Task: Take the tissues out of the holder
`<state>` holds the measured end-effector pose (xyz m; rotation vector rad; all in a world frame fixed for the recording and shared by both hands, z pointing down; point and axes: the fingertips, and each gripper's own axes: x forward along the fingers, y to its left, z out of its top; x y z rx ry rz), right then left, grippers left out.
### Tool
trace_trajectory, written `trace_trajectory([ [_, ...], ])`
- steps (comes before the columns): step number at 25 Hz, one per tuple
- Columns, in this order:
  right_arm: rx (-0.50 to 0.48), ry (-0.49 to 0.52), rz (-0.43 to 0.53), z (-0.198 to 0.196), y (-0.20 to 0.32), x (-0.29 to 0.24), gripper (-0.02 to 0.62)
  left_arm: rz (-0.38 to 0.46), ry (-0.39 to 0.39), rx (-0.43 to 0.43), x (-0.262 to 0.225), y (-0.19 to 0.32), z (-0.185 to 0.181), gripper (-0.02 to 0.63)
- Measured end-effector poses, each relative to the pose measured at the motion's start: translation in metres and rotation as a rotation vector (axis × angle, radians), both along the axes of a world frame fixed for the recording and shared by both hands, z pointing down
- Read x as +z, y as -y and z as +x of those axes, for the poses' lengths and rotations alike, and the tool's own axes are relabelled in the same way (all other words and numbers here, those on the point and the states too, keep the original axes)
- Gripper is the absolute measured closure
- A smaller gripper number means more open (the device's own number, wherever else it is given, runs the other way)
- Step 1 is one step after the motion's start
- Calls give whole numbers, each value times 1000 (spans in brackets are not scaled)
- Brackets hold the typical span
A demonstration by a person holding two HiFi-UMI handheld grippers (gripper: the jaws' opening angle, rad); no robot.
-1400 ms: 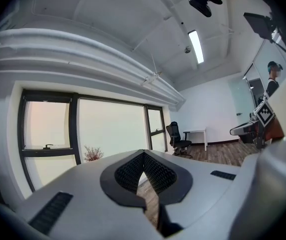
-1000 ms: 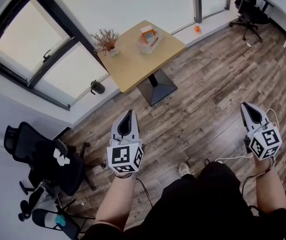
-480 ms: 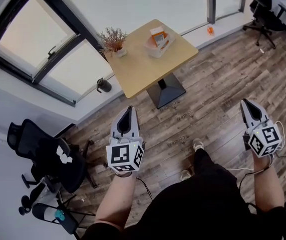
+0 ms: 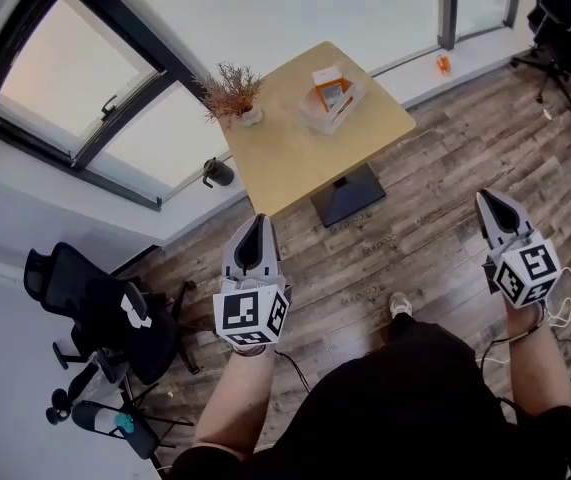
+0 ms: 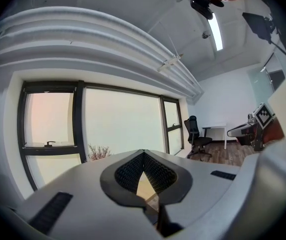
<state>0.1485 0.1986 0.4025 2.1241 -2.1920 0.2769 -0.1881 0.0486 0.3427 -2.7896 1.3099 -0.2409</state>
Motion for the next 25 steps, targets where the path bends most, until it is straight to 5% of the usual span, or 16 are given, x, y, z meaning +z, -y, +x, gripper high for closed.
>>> trace_trajectory([
  [9, -70, 34, 18, 53, 79, 8, 591, 37, 15, -63, -18, 60, 53, 601],
  [25, -66, 17, -32, 103, 185, 26, 591, 10, 18, -26, 8, 175, 112, 601],
])
